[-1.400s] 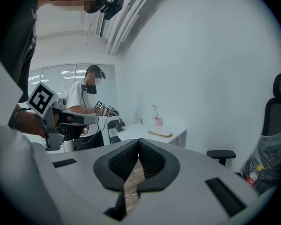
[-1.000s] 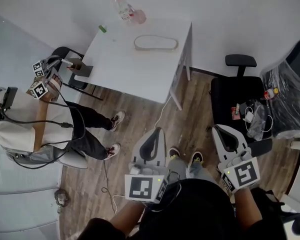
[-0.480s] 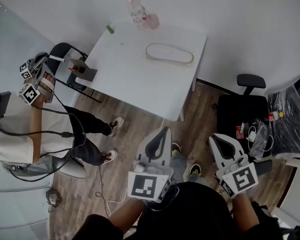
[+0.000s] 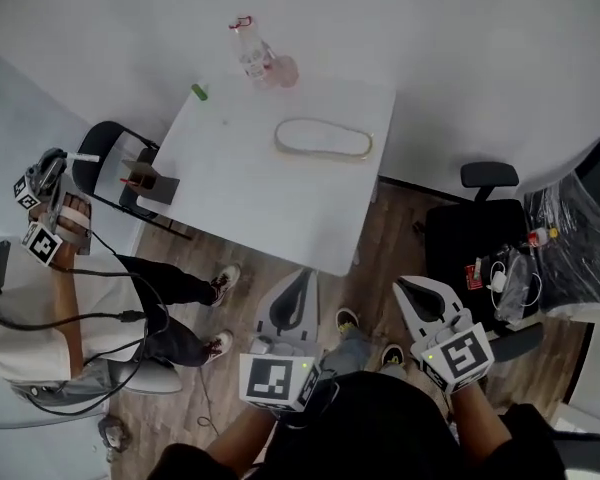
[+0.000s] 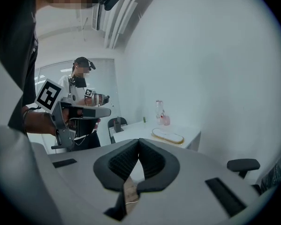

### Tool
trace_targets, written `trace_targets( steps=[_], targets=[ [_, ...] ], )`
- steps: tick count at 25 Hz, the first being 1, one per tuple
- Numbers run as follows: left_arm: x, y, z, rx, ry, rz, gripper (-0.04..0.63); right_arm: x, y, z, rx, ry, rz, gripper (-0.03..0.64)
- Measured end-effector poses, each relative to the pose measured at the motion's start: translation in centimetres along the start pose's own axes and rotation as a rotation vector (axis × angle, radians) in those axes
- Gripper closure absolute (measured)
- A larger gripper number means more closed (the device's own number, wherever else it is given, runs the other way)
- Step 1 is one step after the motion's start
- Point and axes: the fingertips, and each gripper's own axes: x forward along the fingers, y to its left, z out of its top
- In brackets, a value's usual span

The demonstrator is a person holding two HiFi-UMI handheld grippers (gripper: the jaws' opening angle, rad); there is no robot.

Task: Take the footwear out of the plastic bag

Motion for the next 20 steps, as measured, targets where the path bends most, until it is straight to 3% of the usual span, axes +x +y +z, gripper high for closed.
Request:
trace_targets(
  steps=[7, 20],
  targets=[
    [3.1, -1.3, -2.2, -0.019, 0.062, -0.084, 0.572, 0.4, -1.9, -2.3, 0.050, 0.034, -0.058, 0.603],
    [7.5, 1.9, -0.3, -0.045, 0.001, -0.158, 0.572, 4.3, -3.2, 0.7, 0.011, 0.048, -0.133, 0.601]
  ],
)
